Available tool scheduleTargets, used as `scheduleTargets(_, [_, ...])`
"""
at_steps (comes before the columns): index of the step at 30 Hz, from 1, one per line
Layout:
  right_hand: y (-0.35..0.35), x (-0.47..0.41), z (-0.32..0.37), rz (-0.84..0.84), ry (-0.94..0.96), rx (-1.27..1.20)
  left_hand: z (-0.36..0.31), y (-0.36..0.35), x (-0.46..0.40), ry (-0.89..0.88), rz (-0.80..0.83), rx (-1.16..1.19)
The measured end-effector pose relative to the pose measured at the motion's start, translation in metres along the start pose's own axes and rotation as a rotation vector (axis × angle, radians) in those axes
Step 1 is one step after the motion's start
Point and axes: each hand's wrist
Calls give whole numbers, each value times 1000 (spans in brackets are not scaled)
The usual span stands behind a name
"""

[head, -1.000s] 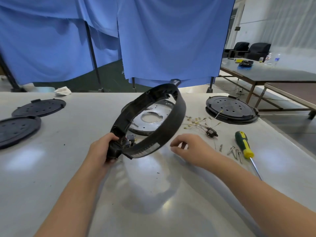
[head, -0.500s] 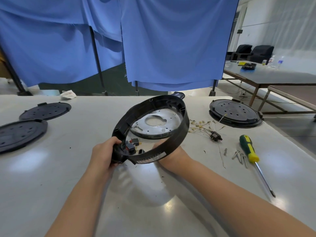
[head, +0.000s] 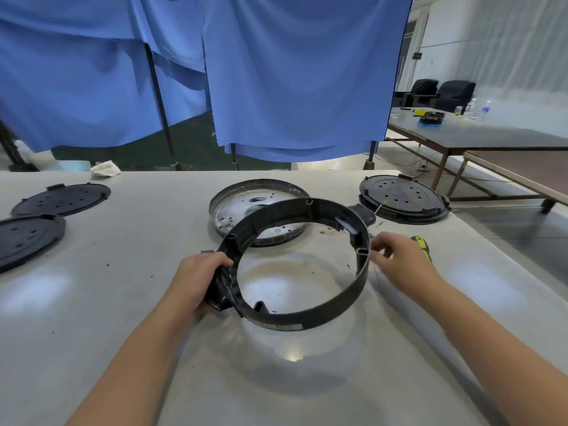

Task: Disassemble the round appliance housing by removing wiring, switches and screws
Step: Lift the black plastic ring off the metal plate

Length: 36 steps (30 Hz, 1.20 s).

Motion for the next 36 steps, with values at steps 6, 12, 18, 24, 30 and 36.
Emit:
scheduleTargets(6, [10,-5,-36,-106,-69,167,5,-6,3,-70,85,-208])
scheduleTargets(12, [7,1,-39,-144,-24,289,7,-10,4,-104,137,-315])
scheduleTargets(18, [6,2,-40,-127,-3,278,8,-9,3,-98,141,-408])
scheduleTargets(24, [5,2,-40,-168,66,207,10,-7,1,-193,121,-490])
scheduleTargets(30, [6,8,-33,-150,112,57,11,-6,0,-252,4,-446])
scheduleTargets(36, [5,12,-29,-133,112,-62,14,-4,-2,-353,-69,-563])
Point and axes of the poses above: each hand's wrist, its own x-axis away from the middle knuckle, its own y-axis out of the back of the hand, z = x × y, and after that the axes turned 1 degree about x, right-handed
